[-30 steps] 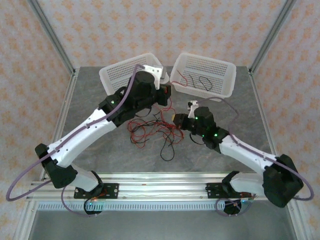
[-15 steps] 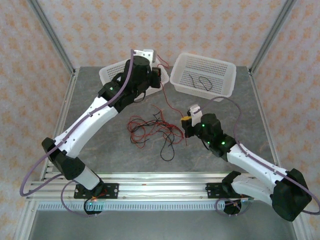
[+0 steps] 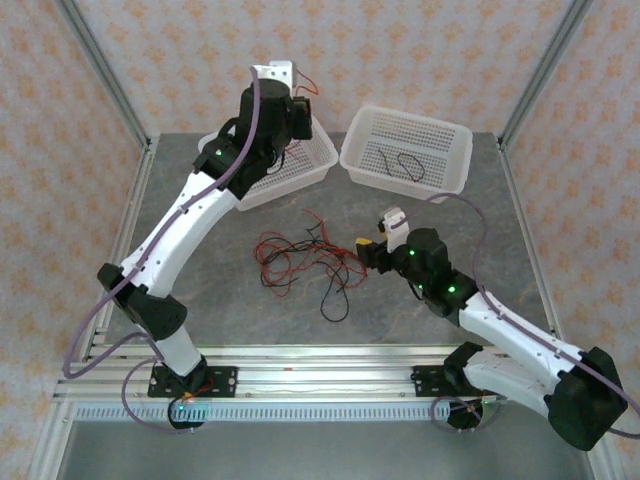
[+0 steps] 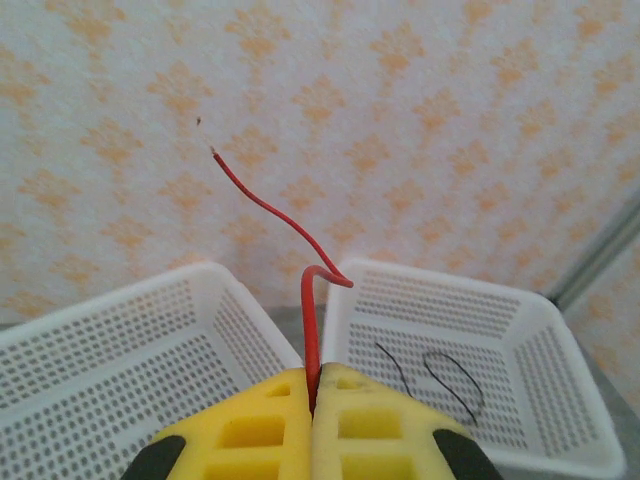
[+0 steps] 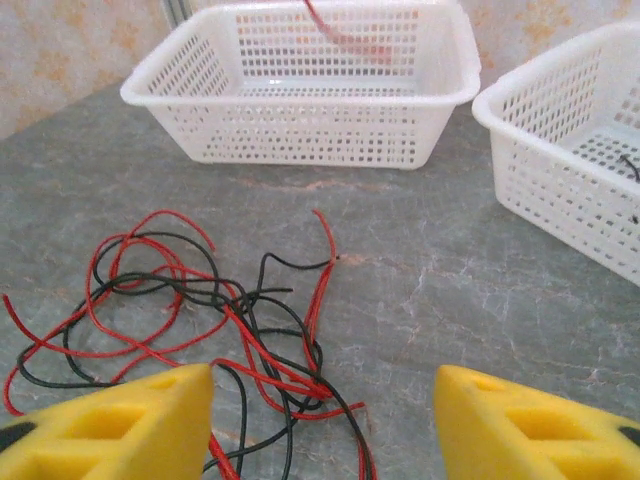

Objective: Untangle the cables

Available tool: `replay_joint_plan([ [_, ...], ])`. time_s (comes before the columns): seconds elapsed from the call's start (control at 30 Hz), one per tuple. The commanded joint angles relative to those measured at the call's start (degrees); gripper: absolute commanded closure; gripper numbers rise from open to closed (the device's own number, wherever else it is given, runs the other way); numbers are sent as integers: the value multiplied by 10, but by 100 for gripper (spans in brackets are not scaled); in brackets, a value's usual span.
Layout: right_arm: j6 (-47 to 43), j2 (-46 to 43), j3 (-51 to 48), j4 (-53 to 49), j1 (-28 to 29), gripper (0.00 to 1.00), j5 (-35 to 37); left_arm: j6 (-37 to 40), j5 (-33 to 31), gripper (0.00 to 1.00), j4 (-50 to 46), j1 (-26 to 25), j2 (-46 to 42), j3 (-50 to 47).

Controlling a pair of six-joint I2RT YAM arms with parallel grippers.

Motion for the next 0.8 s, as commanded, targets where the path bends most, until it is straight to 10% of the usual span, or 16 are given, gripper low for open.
replay_joint_plan([
  [0.0, 63, -32, 6, -13, 3, 33, 14, 31, -36, 100, 25, 25, 20, 44],
  [0.77, 215, -117, -52, -68, 3, 34, 2, 89, -32, 100, 209, 147, 194, 54],
])
